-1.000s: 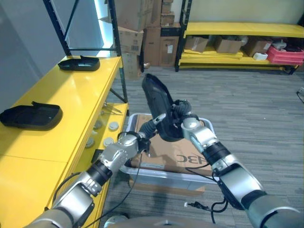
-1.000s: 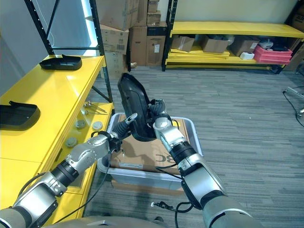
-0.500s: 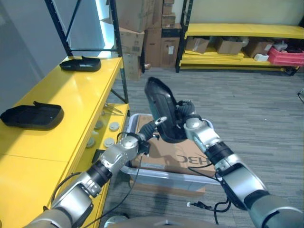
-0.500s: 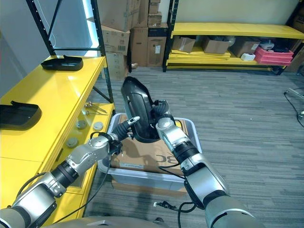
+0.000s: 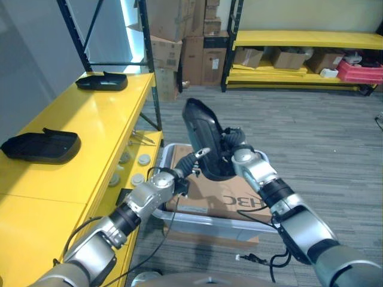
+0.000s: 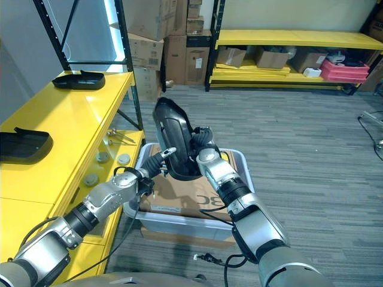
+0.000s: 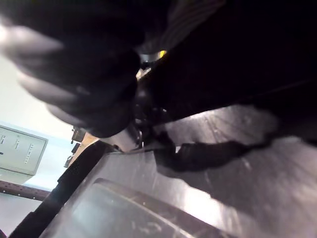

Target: Move parts from the plastic box to the shelf.

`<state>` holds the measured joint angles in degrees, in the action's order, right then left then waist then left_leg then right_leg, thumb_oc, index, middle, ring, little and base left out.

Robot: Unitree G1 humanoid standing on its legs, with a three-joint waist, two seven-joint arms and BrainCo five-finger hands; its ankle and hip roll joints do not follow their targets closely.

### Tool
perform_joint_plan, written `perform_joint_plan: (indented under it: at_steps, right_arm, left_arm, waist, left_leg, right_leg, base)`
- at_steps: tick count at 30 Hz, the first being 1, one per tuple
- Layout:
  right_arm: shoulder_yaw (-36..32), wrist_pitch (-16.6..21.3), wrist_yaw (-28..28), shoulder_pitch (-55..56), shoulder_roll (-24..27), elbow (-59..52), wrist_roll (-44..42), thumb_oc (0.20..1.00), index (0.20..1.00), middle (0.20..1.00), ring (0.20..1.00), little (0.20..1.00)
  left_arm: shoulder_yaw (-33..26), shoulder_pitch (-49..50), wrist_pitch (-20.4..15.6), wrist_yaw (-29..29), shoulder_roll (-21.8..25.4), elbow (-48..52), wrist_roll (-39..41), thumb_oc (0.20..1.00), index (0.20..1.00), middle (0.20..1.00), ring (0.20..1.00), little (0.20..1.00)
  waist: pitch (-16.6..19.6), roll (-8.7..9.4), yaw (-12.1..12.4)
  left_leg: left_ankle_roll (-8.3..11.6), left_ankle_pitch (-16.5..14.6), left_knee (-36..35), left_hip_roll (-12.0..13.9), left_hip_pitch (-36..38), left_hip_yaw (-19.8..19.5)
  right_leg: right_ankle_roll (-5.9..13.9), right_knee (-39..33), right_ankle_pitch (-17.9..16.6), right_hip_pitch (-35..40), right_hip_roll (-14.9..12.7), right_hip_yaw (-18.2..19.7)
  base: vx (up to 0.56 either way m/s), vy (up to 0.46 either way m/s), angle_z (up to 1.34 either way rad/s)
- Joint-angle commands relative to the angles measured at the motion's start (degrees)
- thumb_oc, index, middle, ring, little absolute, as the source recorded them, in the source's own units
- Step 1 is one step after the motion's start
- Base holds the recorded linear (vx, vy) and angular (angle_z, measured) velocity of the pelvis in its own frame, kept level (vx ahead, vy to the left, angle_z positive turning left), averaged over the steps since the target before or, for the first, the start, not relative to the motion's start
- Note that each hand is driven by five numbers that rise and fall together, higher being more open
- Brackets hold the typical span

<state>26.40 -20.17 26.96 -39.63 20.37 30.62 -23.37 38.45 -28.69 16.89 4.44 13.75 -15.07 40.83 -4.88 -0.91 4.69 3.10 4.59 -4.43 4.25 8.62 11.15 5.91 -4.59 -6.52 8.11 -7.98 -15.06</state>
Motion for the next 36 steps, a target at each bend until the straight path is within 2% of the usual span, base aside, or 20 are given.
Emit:
perform_joint_plan:
  at_steps: [1, 5, 8, 12, 16, 22, 26, 29, 32, 36]
  right_arm:
    - [1.0, 6.9, -0.8, -3.2, -7.5, 0.1, -13.3, 1.000, 1.000, 1.000, 1.000, 1.000]
    - [-0.5, 8.6, -1.2, -2.3, -8.2, -1.0, -17.6, 1.000, 1.000, 1.000, 1.000, 1.000]
    - [-3.5, 9.8, -1.2, -0.5, -7.9, -3.5, -21.9, 1.000, 1.000, 1.000, 1.000, 1.000]
    - [-7.5, 10.7, -2.5, 2.8, -6.5, -7.4, -23.9, 1.000, 1.000, 1.000, 1.000, 1.000]
    - [-12.7, 10.3, -5.7, 9.1, -3.9, -11.6, -24.3, 1.000, 1.000, 1.000, 1.000, 1.000]
    - [-17.2, 9.4, -10.4, 16.9, -2.1, -13.5, -22.7, 1.000, 1.000, 1.000, 1.000, 1.000]
    - [-18.9, 10.5, -11.9, 23.7, -2.3, -14.1, -23.0, 1.000, 1.000, 1.000, 1.000, 1.000]
    - [-20.2, 10.1, -13.0, 30.9, -3.3, -14.2, -22.7, 1.000, 1.000, 1.000, 1.000, 1.000]
    - [-21.7, 10.4, -13.9, 35.3, -3.5, -12.3, -21.4, 1.000, 1.000, 1.000, 1.000, 1.000]
    - [-22.7, 13.0, -16.3, 40.2, -4.6, -7.2, -23.2, 1.000, 1.000, 1.000, 1.000, 1.000]
  left_arm:
    - [2.2, -9.0, -8.6, 1.9, -8.9, 3.6, 2.2, 0.200, 0.200, 0.200, 0.200, 0.200]
    - [0.5, -8.3, -9.8, 5.7, -8.2, 3.9, 2.7, 0.200, 0.200, 0.200, 0.200, 0.200]
    - [-3.8, -6.7, -11.2, 8.9, -6.5, 3.4, 1.5, 0.200, 0.200, 0.200, 0.200, 0.200]
    - [-9.6, -3.5, -12.1, 9.2, -3.2, 3.4, -1.3, 0.200, 0.200, 0.200, 0.200, 0.200]
    - [-15.9, 1.5, -13.5, 7.1, 0.2, 3.3, -1.4, 0.200, 0.200, 0.200, 0.200, 0.200]
    - [-21.1, 7.7, -16.2, 5.5, 2.4, 2.7, -2.5, 0.200, 0.200, 0.200, 0.200, 0.200]
    - [-23.1, 11.3, -20.2, 5.4, 3.9, 3.4, -4.2, 0.200, 0.200, 0.200, 0.200, 0.200]
    - [-26.2, 14.7, -23.0, 2.3, 5.5, 6.4, -4.2, 0.200, 0.200, 0.200, 0.200, 0.200]
    - [-28.7, 17.6, -22.9, 0.9, 7.1, 11.3, -4.7, 0.200, 0.200, 0.200, 0.200, 0.200]
    - [-31.5, 19.7, -23.1, 0.7, 9.8, 15.5, -4.2, 0.200, 0.200, 0.200, 0.200, 0.200]
  waist:
    - [2.7, 0.25, 2.3]
    - [2.6, 0.21, 2.6]
    - [2.6, 0.22, 3.1]
    - [2.6, 0.19, 3.5]
    - [2.6, 0.23, 3.3]
    - [2.4, 0.31, 2.8]
    - [2.1, 0.35, 2.4]
    - [2.0, 0.31, 2.0]
    - [1.7, 0.26, 1.9]
    - [0.9, -0.07, 1.8]
  left_leg:
    - [0.70, -3.5, 2.1, 0.9, -2.2, -2.0]
    - [0.76, -3.4, 2.0, 0.9, -2.1, -2.2]
    - [0.83, -3.4, 2.1, 0.9, -2.1, -2.5]
    - [0.78, -3.4, 2.2, 0.8, -2.5, -2.6]
    - [0.55, -3.4, 2.0, 0.7, -2.7, -2.4]
    - [0.14, -3.1, 1.7, 0.5, -2.9, -1.7]
    - [-0.35, -3.0, 1.7, 0.1, -3.5, -1.8]
    - [-0.86, -3.0, 1.4, -0.5, -3.8, -1.9]
    - [-1.47, -2.9, 1.1, -1.2, -4.2, -2.3]
    - [-2.20, -2.4, 0.3, -2.0, -5.0, -3.0]
  right_leg:
    - [5.76, 3.8, 3.9, 0.1, -5.8, -2.9]
    - [5.69, 3.8, 4.0, 0.2, -5.7, -3.0]
    - [5.59, 3.6, 4.0, 0.4, -5.7, -3.2]
    - [5.51, 3.7, 4.2, 0.2, -5.8, -3.3]
    - [5.60, 3.6, 4.3, 0.0, -5.8, -3.4]
    - [5.61, 3.8, 4.5, -0.5, -5.7, -3.1]
    - [5.72, 4.3, 4.5, -1.2, -5.9, -2.6]
    - [5.86, 5.0, 4.8, -1.8, -5.9, -2.1]
    - [5.95, 6.2, 5.3, -2.5, -5.8, -1.7]
    - [6.02, 8.9, 6.1, -4.1, -5.8, -1.8]
  base:
    - [0.00, 0.000, 0.00]
    - [0.00, 0.000, 0.00]
    - [0.00, 0.000, 0.00]
    - [0.00, 0.000, 0.00]
    - [-0.01, 0.011, 0.03]
    - [-0.03, 0.010, -0.01]
    - [-0.02, 0.013, -0.05]
    - [0.00, 0.002, -0.01]
    - [-0.01, -0.010, -0.04]
    - [-0.01, -0.016, 0.00]
